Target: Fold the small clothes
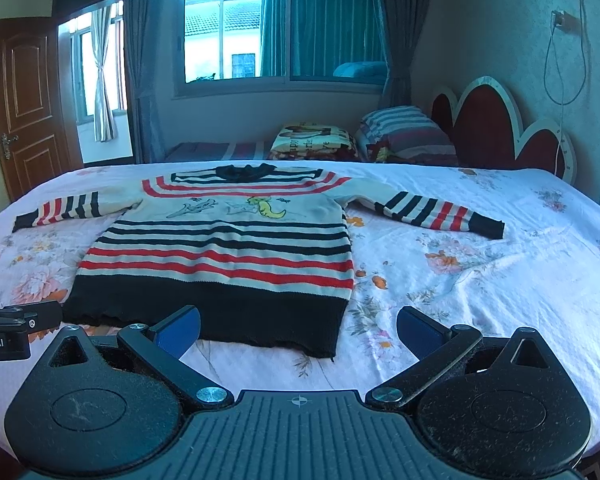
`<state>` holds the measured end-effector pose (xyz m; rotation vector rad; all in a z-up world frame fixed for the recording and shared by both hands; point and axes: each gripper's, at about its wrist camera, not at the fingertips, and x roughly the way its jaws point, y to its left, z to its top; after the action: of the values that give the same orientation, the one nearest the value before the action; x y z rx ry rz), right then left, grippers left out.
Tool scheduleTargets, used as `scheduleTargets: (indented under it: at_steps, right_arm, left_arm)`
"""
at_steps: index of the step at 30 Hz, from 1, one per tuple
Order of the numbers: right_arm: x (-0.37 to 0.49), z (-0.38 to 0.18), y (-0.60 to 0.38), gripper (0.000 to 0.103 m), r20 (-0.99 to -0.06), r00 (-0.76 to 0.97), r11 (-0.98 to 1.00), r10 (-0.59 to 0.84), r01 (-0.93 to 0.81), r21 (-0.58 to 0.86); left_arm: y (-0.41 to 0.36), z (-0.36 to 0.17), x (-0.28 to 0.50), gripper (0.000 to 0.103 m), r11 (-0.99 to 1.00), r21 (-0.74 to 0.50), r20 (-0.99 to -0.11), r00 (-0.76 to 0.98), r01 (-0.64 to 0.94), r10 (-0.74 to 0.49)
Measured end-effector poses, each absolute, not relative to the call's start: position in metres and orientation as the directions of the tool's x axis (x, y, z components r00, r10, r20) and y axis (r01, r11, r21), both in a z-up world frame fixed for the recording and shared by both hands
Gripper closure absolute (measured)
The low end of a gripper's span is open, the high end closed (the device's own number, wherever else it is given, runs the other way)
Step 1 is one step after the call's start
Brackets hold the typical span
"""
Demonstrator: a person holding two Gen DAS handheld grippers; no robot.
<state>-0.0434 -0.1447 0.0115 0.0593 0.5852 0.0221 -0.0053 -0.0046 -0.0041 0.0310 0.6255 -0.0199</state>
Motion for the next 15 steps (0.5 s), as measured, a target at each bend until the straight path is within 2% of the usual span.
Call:
scheduleTargets:
  at_steps: [15]
  right_arm:
    - [-0.0410, 0.0118, -0.1433, 0.000, -0.547, 0.836, 0.998, 0.037, -0.004, 0.062]
  left_arm:
    - [-0.0023, -0.0045, -0.0045, 0.001, 0.999, 0.021, -0.586, 0.810, 0.031, -0.013]
